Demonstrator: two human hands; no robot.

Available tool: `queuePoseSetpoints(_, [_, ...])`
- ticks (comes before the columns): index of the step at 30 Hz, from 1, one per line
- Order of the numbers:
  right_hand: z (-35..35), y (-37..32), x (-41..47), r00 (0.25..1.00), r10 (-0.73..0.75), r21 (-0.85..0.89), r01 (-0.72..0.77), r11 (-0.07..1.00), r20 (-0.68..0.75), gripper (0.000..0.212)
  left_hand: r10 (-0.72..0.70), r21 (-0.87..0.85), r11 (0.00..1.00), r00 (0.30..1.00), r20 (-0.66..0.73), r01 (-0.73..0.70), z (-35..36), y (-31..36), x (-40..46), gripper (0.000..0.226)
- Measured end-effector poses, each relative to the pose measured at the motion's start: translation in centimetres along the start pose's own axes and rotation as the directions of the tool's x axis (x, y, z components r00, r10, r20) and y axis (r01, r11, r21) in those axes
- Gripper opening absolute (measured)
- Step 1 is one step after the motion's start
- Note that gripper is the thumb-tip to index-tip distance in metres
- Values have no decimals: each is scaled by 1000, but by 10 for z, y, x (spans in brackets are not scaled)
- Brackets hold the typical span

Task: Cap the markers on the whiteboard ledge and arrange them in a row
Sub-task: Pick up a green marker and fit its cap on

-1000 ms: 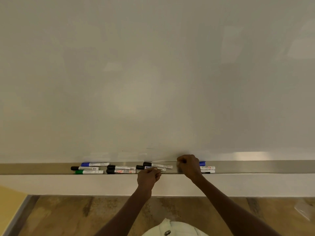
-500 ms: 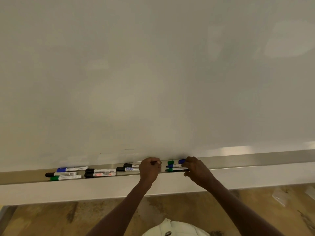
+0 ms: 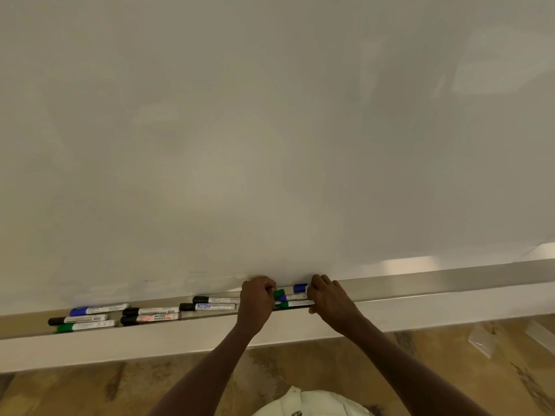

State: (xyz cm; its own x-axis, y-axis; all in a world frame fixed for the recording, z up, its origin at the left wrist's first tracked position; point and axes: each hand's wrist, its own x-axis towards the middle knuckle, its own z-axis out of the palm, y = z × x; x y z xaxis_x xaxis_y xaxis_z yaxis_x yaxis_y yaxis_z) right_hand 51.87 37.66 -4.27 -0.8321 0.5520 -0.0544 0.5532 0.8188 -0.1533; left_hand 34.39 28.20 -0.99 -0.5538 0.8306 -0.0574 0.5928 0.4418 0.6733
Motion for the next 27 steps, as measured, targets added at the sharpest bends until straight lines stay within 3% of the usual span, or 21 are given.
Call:
queuePoseSetpoints(13, [-3,16,4,995,-18,8,17,1000,95,30,-126,52,990,989,-73,130,9,14,-10,11])
queuePoseSetpoints(19, [-6,16,3,997,-17,28,15,999,73,32,-269,37,962,961,-70,272,16,24,-5,32])
queuePoseSetpoints(27, [-7,13,1,998,-10,32,8,999,57,31,-300,10,953,948,-104,303,27,27,-6,21])
